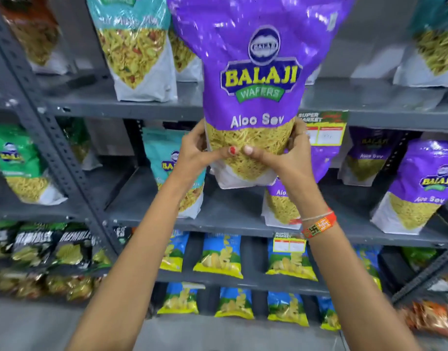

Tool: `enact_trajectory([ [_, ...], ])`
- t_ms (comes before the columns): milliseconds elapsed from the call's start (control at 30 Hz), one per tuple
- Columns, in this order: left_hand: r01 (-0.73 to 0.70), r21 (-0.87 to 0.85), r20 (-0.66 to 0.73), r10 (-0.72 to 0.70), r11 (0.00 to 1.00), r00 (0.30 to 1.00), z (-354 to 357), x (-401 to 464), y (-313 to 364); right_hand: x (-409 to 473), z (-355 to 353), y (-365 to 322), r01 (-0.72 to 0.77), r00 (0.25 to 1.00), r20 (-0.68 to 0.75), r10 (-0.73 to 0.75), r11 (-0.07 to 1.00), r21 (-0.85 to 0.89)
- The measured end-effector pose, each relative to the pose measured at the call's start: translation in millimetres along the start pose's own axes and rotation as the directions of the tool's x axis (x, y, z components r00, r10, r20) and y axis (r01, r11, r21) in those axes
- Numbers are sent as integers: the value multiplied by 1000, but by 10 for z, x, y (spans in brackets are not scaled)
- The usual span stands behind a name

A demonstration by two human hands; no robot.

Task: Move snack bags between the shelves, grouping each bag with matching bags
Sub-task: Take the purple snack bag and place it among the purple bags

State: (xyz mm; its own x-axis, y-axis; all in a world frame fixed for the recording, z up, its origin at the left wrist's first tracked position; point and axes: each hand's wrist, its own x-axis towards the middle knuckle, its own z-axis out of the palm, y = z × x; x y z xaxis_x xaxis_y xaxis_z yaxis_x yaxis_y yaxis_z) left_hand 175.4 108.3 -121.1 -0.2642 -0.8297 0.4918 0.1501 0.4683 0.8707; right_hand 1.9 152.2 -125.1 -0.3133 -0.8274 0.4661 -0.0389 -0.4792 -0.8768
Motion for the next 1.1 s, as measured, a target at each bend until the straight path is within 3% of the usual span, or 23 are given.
enact_trajectory([
  [300, 305, 285, -80, -295, 909, 952, -384, -339, -1245, -306, 175, 1342, -252, 965, 30, 262, 951, -180],
  [467, 429, 310, -146, -403, 849, 903, -371, -331, -1865, -247, 149, 1832, -346, 931, 29, 363, 907, -238],
  [600, 470, 338, -212, -421, 815, 882, -354, -301, -2244, -164, 141, 2114, -401, 901, 72, 429, 882, -247],
  [833, 505, 241, -259, -447, 828, 856, -326, -267, -2521, 6, 178, 2450, -435, 877, 110, 468, 871, -229],
  [1000, 457, 209, -230, -411, 865, 882, -322, -218, -2390, 25, 236, 2452, -445, 887, 26, 461, 869, -216],
  [1100, 436, 206, -296, -369, 876, 881, -308, -333, -2393, -97, 364, 2432, -395, 918, -56, 392, 903, -168],
])
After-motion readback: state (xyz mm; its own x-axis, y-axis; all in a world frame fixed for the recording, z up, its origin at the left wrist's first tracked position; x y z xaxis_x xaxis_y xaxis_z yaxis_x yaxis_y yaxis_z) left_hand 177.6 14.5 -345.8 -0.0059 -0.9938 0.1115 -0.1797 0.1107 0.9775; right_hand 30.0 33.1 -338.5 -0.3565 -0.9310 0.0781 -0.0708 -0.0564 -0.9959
